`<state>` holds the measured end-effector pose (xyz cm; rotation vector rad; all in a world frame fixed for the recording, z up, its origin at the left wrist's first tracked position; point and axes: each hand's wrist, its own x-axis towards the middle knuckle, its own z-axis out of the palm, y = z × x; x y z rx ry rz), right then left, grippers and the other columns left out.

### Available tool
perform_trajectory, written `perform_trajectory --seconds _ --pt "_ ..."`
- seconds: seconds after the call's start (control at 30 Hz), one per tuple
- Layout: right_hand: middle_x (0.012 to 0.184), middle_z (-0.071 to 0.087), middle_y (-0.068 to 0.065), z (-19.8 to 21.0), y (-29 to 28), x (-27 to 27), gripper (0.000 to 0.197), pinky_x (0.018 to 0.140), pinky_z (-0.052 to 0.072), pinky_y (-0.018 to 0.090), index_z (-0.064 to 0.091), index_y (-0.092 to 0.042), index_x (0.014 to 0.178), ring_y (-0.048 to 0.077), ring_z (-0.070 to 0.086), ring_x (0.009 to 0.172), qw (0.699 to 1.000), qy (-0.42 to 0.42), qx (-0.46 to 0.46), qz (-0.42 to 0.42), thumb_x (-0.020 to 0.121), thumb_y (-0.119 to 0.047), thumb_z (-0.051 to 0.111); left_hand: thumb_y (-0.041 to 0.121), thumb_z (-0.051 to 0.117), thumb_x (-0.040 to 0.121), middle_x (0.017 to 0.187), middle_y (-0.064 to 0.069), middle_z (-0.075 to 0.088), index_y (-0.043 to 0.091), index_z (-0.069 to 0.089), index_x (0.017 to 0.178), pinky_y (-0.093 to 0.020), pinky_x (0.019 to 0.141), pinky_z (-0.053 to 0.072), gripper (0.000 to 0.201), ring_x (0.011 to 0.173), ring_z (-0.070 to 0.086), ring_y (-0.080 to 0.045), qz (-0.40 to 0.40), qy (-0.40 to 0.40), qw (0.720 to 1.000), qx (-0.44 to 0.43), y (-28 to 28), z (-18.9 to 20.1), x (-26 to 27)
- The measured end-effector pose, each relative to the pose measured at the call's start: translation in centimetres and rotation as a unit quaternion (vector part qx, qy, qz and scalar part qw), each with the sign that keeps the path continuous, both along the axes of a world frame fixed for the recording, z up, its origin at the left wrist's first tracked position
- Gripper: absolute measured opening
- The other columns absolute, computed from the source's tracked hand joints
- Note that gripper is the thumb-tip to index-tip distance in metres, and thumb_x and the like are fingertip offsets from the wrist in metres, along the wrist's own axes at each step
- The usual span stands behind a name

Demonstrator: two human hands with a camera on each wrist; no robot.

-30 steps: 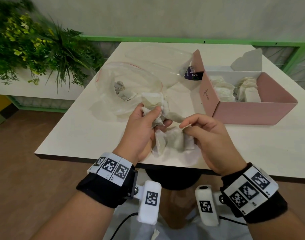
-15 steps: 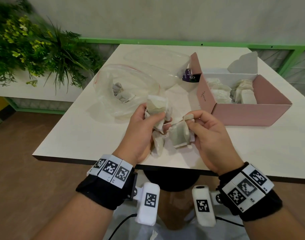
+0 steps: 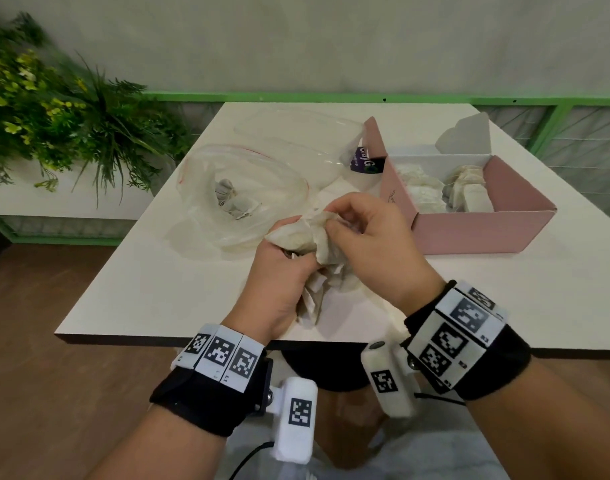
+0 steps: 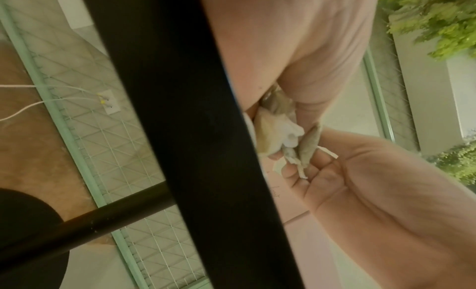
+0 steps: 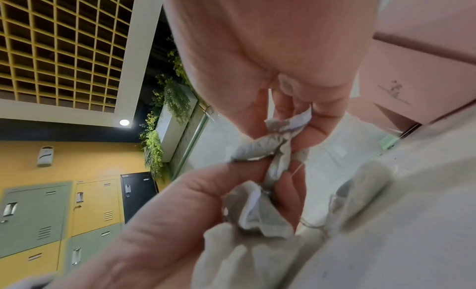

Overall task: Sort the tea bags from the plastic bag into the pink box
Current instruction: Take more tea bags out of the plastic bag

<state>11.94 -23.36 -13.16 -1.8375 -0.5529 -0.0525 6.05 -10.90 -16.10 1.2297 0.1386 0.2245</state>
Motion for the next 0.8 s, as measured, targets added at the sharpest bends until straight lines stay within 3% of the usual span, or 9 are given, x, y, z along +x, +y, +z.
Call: perform_trajectory --seconds 0.07,0.13,0.17,0.23,0.33,0.4,0.57,0.67,0.8 --pt "0.09 0.071 0.0 0.3 -0.5 0.0 0.005 0.081 0.058 0.041 0.071 -0.019 0.093 0.016 0.067 0.086 1.0 0.013 -0.001 -0.002 0.088 -0.017 0.07 -0.004 0.078 0.08 0.103 -0.033 0.069 0.003 0.062 0.124 -0.054 0.076 0.056 0.047 0.082 0.067 -0.037 0.006 0.005 1.0 -0.007 0.2 0.1 0.0" --pt "0.085 0.07 0.0 0.6 -0.9 0.1 0.003 0.073 0.056 0.034 0.071 -0.017 0.09 0.012 0.063 0.076 1.0 0.01 -0.013 -0.006 0.088 -0.017 0.074 -0.007 0.076 0.078 0.105 -0.031 0.07 0.002 0.062 0.124 -0.051 0.076 0.06 0.049 0.083 0.069 -0.037 0.009 0.01 1.0 -0.018 0.3 0.0 0.1" --pt "0.081 0.068 0.0 0.7 -1.2 0.1 0.003 0.069 0.053 0.029 0.072 -0.016 0.088 0.009 0.059 0.07 1.0 0.005 -0.02 -0.011 0.088 -0.017 0.074 -0.008 0.075 0.079 0.097 -0.031 0.068 0.001 0.062 0.122 -0.047 0.068 0.06 0.046 0.072 0.068 -0.034 0.007 0.01 1.0 -0.019 0.3 0.0 0.1" --pt "0.077 0.067 -0.003 1.0 -1.7 0.2 0.004 0.063 0.049 0.02 0.073 -0.014 0.087 0.005 0.055 0.064 0.999 -0.002 -0.028 -0.021 0.09 -0.016 0.073 -0.008 0.075 0.082 0.079 -0.024 0.062 0.001 0.061 0.119 -0.033 0.051 0.049 0.04 0.048 0.055 -0.022 0.008 0.016 1.0 -0.023 0.2 -0.1 0.1" --pt "0.075 0.069 -0.006 1.2 -2.2 0.4 0.006 0.066 0.051 0.021 0.074 -0.016 0.087 0.006 0.059 0.067 0.999 0.004 -0.027 -0.041 0.092 -0.016 0.071 -0.01 0.073 0.084 0.072 -0.015 0.065 0.001 0.06 0.12 -0.027 0.045 0.043 0.04 0.043 0.055 -0.018 0.019 0.019 0.999 -0.037 0.2 -0.1 0.1" --pt "0.074 0.069 -0.006 1.4 -2.4 0.5 0.006 0.066 0.05 0.022 0.073 -0.016 0.087 0.006 0.06 0.067 0.998 0.004 -0.015 -0.053 0.093 -0.014 0.07 -0.015 0.067 0.085 0.074 -0.013 0.068 0.0 0.059 0.119 -0.027 0.044 0.05 0.038 0.048 0.06 -0.019 0.02 0.017 0.999 -0.038 0.2 0.0 0.1" --pt "0.067 0.064 -0.002 3.0 -3.3 0.1 0.011 0.051 0.044 0.019 0.069 -0.013 0.086 0.01 0.057 0.056 0.989 0.077 0.117 -0.046 0.094 -0.005 0.066 -0.013 0.065 0.089 0.083 -0.014 0.072 0.002 0.062 0.119 -0.041 0.063 0.06 0.034 0.067 0.065 -0.026 0.019 0.02 0.999 -0.046 0.6 -0.2 0.2" --pt "0.069 0.062 0.003 3.7 -4.0 -0.5 0.01 0.053 0.047 0.023 0.067 -0.01 0.087 0.013 0.058 0.057 0.946 0.222 0.234 0.02 0.093 -0.002 0.065 -0.011 0.066 0.089 0.082 -0.015 0.071 -0.002 0.061 0.121 -0.037 0.065 0.054 0.033 0.064 0.061 -0.028 0.025 0.025 0.998 -0.056 0.7 -0.3 0.3" --pt "0.073 0.059 0.007 3.0 -3.2 -1.5 0.01 0.052 0.05 0.023 0.065 -0.005 0.098 0.013 0.057 0.057 0.9 0.328 0.276 0.073 0.091 0.001 0.062 -0.008 0.071 0.081 0.097 -0.024 0.07 -0.006 0.062 0.121 -0.05 0.082 0.054 0.041 0.079 0.068 -0.028 0.023 0.008 0.997 -0.07 0.5 -0.1 0.2"
